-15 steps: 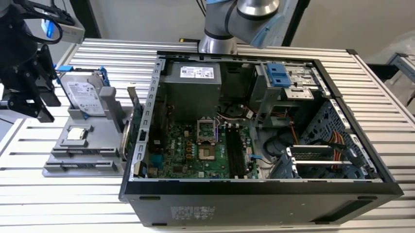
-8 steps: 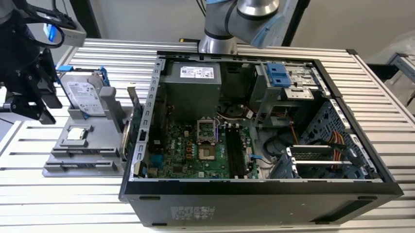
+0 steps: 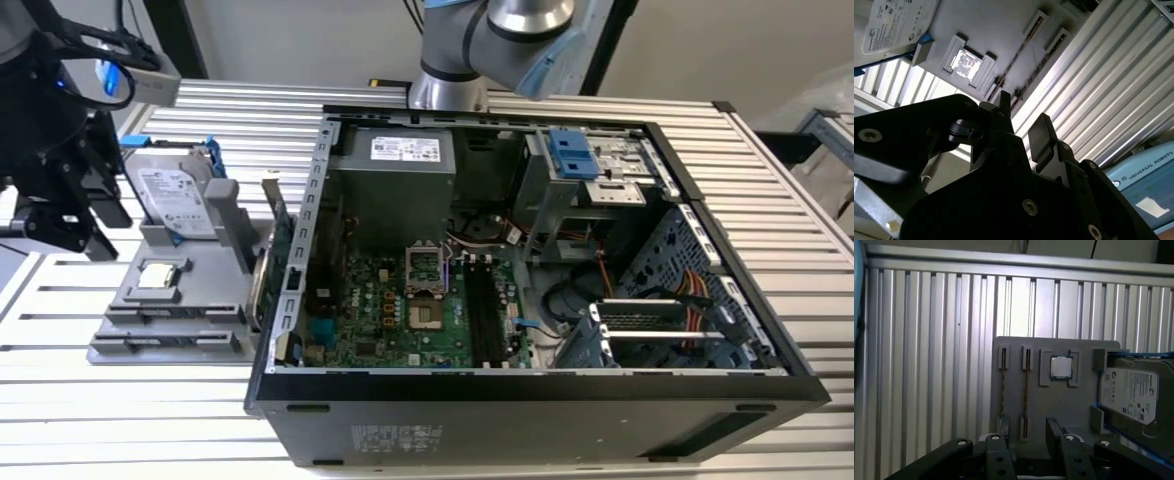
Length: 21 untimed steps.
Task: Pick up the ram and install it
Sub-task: 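Pick up the ram and move it above insertion slot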
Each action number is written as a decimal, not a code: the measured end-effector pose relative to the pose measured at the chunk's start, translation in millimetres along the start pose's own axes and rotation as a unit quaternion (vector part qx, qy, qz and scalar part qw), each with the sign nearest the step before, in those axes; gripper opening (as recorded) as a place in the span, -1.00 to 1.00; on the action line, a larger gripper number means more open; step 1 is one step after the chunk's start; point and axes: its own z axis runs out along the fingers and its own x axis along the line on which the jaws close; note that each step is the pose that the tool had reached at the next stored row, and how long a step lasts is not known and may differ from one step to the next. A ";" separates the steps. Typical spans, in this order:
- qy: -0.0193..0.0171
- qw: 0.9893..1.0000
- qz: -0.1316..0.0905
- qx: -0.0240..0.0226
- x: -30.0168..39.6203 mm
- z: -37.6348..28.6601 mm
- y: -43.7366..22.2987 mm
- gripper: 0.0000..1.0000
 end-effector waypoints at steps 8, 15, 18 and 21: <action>0.001 1.000 0.002 0.001 -0.1 2.7 0.1 1.00; 0.002 1.000 0.002 0.001 -0.1 7.1 -0.1 1.00; 0.003 1.000 0.002 0.001 0.0 9.5 -0.1 1.00; 0.003 1.000 0.002 0.001 0.1 12.0 -0.2 1.00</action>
